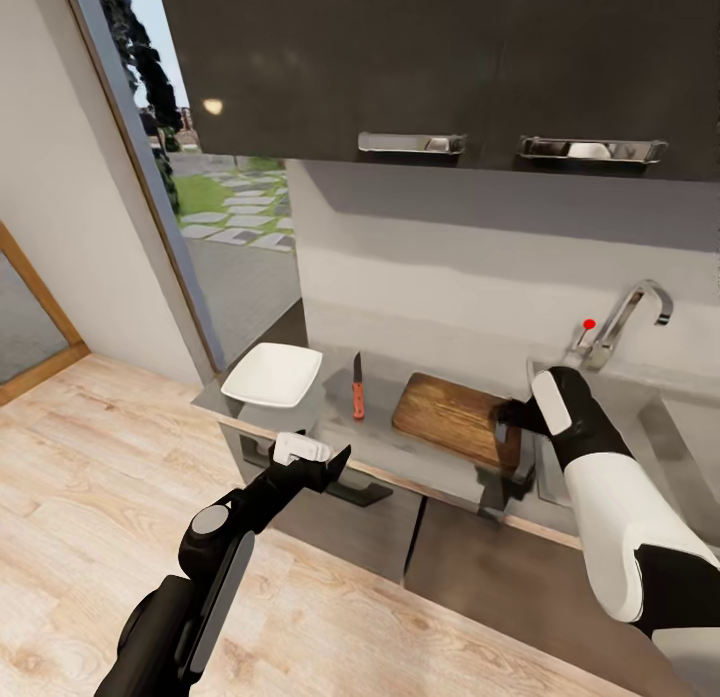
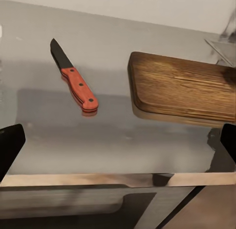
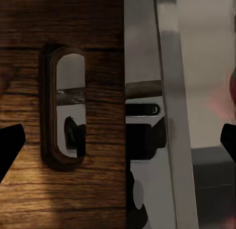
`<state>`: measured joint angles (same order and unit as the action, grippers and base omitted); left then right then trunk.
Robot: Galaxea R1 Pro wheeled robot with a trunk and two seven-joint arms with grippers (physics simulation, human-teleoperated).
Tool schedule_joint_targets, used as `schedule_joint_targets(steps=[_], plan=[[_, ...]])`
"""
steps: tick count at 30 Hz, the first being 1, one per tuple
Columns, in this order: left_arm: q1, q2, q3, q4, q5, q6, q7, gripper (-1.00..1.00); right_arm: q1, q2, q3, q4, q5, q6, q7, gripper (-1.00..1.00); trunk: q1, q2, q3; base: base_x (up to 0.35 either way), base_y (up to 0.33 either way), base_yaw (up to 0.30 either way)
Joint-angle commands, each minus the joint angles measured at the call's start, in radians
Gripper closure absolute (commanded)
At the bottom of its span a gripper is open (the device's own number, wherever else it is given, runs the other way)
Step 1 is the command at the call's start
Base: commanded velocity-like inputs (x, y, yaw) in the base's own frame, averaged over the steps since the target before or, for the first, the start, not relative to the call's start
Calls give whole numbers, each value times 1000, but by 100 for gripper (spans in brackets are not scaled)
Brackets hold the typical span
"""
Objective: In the kitchen, take the Vidalia onion out of the sink, dice it on the chopping board with the paring knife, put the diced onion into the bowl on the countertop, then place both the paring knife and the chopping board into the sink.
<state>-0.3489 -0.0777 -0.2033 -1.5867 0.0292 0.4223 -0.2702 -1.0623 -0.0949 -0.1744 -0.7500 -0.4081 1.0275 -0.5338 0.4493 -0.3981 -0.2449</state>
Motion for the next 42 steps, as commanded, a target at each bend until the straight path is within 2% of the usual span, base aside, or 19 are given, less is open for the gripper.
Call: schedule_joint_targets(steps=[1,3,13,17,20,23,28,33,37,42], plan=[[-1,0,1,-1,3,7,-3,-100,-1,0,2,-14,-11,2,-9,-100,1,-2,0,0,0,0],[-1,0,1,-1,3,7,-3,-100,-1,0,7,-67,-11,2,-9,-100,1,-2,3,0,0,0],[-1,0,2,-2,3,7,-3,-100,-1,1,51,-81,-11,-4,-5,-100,1,-2,19,0,0,0],[-1,0,1,-1,3,7,-3,-100,2,1,93,-82,-10,-23,58,-100,1,-2,23,0,0,0],[-1,0,1,-1,3,7,-3,-100,2,-3,124,-82,-4,-79,141,-100,1,-2,24,0,0,0],[11,-2,12,-13,-2,-4,9,-100,-9,-9,139,-75,-9,-80,161,-100,1,-2,24,0,0,0],[39,0,40,-13,-2,-32,18,-100,-38,-19,141,-69,-12,-73,157,-100,1,-2,24,0,0,0],[67,1,68,-6,-2,-43,16,-100,-22,-22,141,-67,-13,-69,157,-100,1,-2,24,0,0,0],[89,-5,73,-6,-2,-30,19,-100,-17,-23,142,-68,-14,-66,156,-100,1,-2,24,0,0,0],[61,-6,78,-6,-2,-2,18,-100,-16,-23,140,-83,-14,-62,156,-100,1,-2,24,0,0,0]])
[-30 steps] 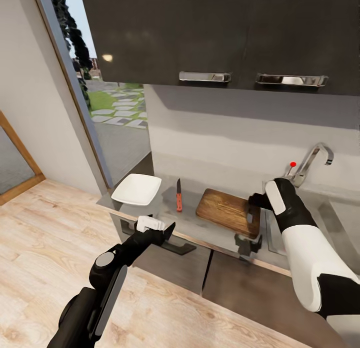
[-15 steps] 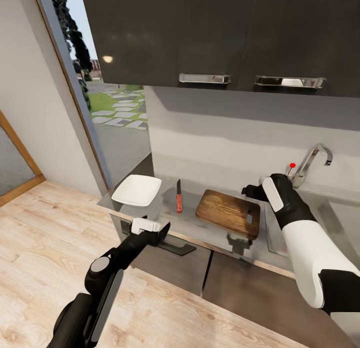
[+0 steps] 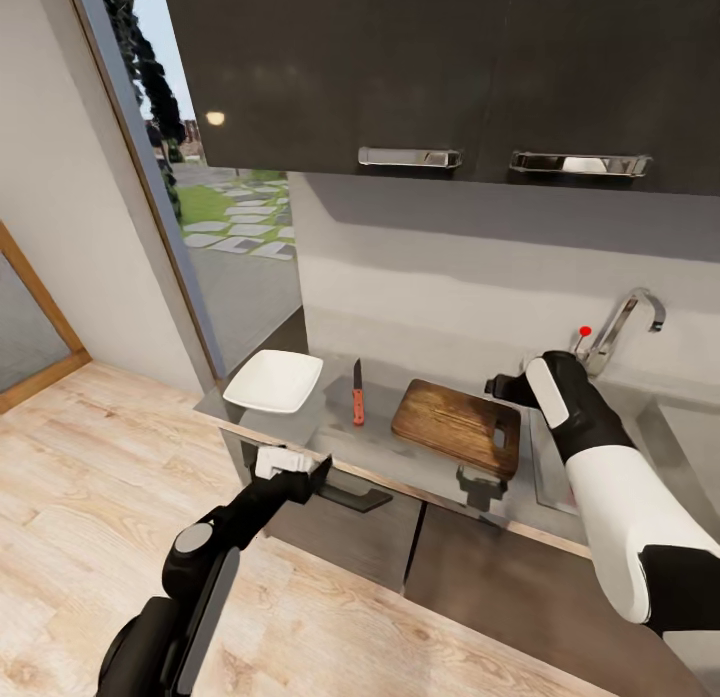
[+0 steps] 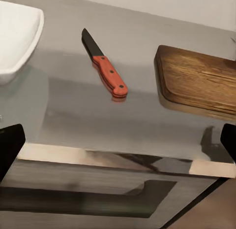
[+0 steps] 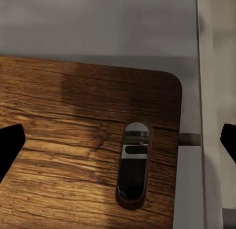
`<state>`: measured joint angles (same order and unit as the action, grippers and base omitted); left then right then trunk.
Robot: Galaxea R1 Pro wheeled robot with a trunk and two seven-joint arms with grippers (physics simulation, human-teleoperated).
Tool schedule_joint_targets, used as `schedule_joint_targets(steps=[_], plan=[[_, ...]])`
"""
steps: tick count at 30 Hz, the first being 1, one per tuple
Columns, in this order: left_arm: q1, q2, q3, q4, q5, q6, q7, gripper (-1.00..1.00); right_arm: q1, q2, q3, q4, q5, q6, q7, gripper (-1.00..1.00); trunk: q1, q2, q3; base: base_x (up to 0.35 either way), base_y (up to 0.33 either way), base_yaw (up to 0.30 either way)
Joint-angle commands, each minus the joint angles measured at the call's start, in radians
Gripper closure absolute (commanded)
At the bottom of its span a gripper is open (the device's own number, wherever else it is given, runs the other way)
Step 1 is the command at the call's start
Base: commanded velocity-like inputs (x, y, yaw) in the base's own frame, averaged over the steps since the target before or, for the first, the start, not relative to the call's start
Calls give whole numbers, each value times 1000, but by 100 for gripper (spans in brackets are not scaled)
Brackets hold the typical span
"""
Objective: In the kitchen, take the Vidalia onion out of the sink, dice it on the chopping board with the paring knife, put the diced onion into the bowl on the countertop, then place both the paring knife and the chopping board into the sink.
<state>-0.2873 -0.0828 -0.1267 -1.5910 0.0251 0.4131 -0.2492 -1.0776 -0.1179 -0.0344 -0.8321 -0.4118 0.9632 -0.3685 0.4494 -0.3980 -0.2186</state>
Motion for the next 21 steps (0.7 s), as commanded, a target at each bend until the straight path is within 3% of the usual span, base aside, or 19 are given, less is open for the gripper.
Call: schedule_joint_targets(steps=[1,14,15,16,21], plan=[[-7,-1,2,-1,3,13,-3,-100,-1,0,0,-7,-11,3,-9,-100,1,-2,-2,0,0,0],[-80,4,-1,-1,3,79,-6,-100,-1,0,19,-80,-12,48,-9,-100,1,-2,-2,0,0,0],[-92,4,0,-1,3,79,-6,-100,-1,0,20,-146,-12,75,-9,-100,1,-2,-2,-5,8,0],[-92,5,1,-1,3,79,-6,-100,-1,0,22,-148,-12,77,-9,-100,1,-2,-2,-22,50,0],[-92,6,3,-2,3,79,-4,-100,-1,0,25,-154,-12,80,-9,-100,1,-2,-2,-5,235,0]])
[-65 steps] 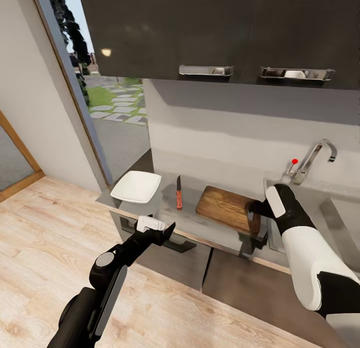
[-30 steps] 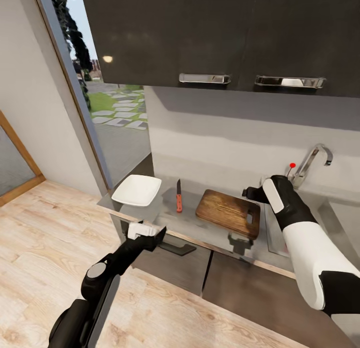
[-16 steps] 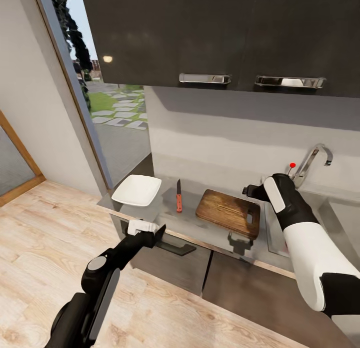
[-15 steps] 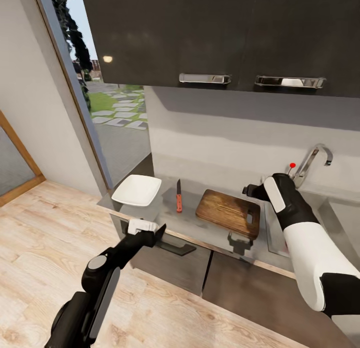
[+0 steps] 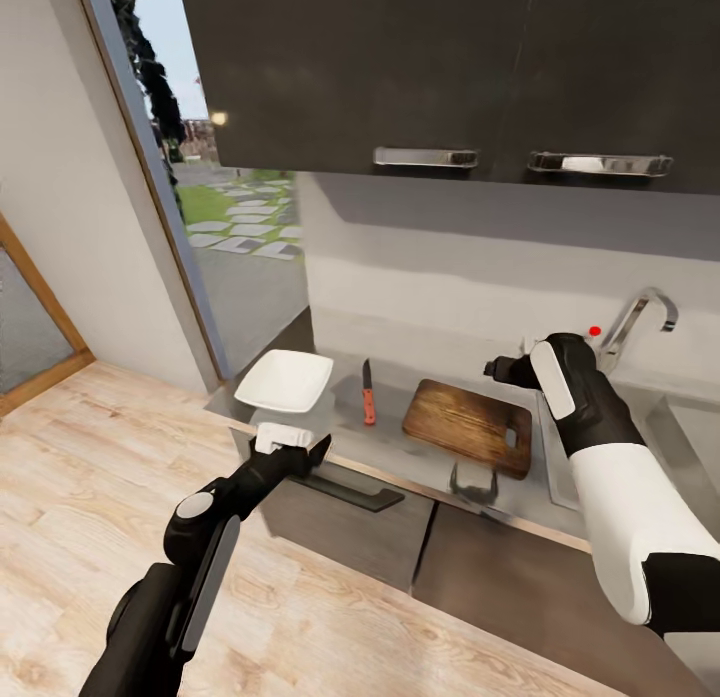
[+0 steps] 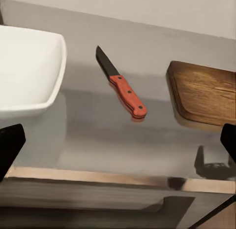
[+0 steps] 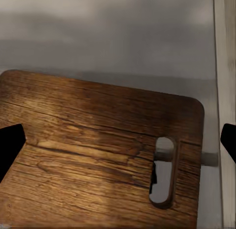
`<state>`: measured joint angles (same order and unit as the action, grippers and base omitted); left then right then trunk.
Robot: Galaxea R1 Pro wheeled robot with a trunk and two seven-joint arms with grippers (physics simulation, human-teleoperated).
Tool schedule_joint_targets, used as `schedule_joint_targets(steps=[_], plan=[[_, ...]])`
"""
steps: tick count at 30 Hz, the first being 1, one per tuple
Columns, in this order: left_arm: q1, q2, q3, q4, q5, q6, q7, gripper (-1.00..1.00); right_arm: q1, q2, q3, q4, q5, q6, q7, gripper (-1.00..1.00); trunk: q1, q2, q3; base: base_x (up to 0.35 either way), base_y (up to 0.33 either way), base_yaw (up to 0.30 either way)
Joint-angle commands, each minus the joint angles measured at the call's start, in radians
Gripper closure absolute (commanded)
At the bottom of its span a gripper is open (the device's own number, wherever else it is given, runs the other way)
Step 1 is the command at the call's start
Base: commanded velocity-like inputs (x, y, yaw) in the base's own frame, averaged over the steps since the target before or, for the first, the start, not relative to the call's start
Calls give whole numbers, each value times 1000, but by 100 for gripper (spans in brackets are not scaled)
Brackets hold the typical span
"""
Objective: In the kitchen, take the Vidalia onion out of the sink, dice it on the chopping board with the paring knife, put the diced onion into the bowl on the countertop, then place both the paring knife and the chopping board into the sink.
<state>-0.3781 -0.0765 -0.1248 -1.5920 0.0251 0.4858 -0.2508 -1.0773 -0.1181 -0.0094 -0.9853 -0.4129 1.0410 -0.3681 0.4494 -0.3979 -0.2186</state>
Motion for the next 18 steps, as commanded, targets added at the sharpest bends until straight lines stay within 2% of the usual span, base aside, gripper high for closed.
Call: schedule_joint_targets(steps=[1,5,13,18], plan=[[-1,0,1,-1,3,7,-3,-100,-1,0,0,-1,-11,3,-9,-100,1,-2,-2,-1,220,0],[-1,0,1,-2,3,7,-3,-100,-1,0,0,-1,-11,3,-9,-100,1,-2,-2,0,178,0],[-1,0,2,-2,3,6,-3,-100,-1,0,-1,-1,-11,3,-9,-100,1,-2,-2,0,42,0],[-1,0,2,-2,3,7,-3,-100,-1,0,0,-1,-10,2,-10,-100,1,-2,-2,0,231,0]])
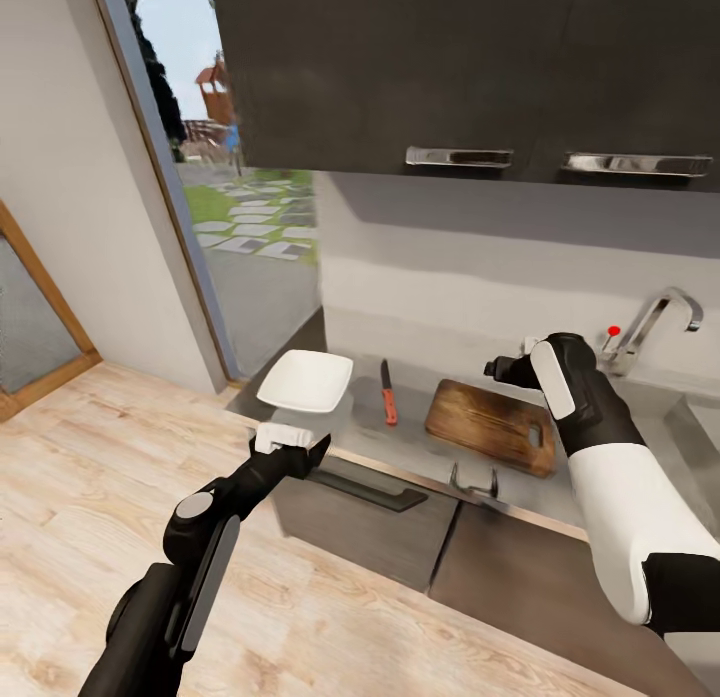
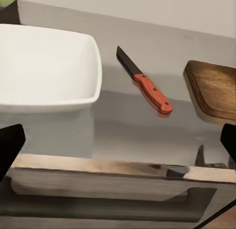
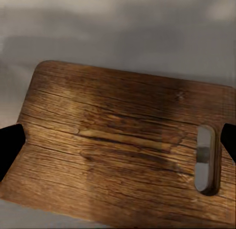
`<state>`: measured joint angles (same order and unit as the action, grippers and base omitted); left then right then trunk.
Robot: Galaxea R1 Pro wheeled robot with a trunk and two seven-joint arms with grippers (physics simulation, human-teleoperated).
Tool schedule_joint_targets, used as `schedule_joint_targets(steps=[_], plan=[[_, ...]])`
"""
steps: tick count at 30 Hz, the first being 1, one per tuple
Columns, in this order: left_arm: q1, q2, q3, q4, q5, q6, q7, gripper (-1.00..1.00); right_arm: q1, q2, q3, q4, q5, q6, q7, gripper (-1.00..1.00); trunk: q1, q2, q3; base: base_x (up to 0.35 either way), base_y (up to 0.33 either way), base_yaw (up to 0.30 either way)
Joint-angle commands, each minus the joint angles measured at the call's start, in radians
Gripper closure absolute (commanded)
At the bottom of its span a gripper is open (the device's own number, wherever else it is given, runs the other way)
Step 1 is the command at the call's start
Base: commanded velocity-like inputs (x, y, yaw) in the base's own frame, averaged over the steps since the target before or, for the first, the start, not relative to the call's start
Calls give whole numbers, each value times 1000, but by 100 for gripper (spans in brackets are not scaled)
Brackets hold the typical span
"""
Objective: In the kitchen, take the Vidalia onion out of the sink, dice it on the chopping board with the paring knife, put the diced onion into the bowl on the countertop, then place both the paring knife and the chopping board into the sink.
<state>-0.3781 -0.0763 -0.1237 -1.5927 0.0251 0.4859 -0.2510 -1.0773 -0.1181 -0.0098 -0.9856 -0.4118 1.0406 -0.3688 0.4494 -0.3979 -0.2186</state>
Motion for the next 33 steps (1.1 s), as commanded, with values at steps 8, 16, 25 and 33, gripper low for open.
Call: schedule_joint_targets(steps=[8,16,25,33], plan=[[-1,4,21,-1,3,7,-4,-100,-1,0,0,-1,-10,4,-10,-100,1,-2,-2,84,289,0],[-1,90,131,-1,10,11,-187,-100,-1,-3,0,-1,-11,3,14,-100,1,-2,-2,209,120,0],[-7,141,261,-1,12,17,-449,-100,4,-109,1,-1,-10,4,321,-100,1,-2,-2,135,5,0],[-27,250,390,-1,76,120,-695,-100,8,-137,2,-1,-10,4,446,-100,1,-2,-2,10,0,0]])
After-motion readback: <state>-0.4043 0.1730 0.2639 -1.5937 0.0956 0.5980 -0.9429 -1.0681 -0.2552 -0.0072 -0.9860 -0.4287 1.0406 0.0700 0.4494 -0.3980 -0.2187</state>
